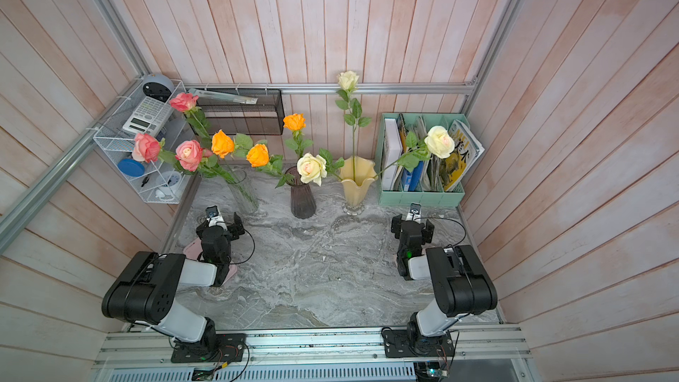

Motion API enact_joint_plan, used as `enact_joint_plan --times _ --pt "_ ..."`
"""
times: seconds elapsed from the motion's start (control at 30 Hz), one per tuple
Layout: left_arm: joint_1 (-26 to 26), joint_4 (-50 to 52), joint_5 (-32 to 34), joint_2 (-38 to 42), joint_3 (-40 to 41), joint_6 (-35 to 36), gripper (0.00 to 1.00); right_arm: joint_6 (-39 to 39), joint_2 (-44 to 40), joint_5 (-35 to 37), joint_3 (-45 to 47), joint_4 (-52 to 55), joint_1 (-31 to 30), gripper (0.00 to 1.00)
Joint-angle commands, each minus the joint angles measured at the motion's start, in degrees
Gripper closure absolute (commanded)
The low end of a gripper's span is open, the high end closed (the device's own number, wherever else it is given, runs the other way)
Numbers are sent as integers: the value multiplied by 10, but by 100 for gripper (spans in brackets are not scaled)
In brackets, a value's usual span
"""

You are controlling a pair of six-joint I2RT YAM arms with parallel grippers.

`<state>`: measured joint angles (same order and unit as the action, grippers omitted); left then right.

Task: Arrange the flowers in different vases according to their colors
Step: Reset both arms

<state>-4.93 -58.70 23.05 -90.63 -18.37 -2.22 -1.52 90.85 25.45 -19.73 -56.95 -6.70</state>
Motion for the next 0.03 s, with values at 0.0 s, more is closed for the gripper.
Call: enact_joint_plan --times 0.0 --pt "3 3 11 6 -9 -5 0 -7 -7 8 -6 2 1 2"
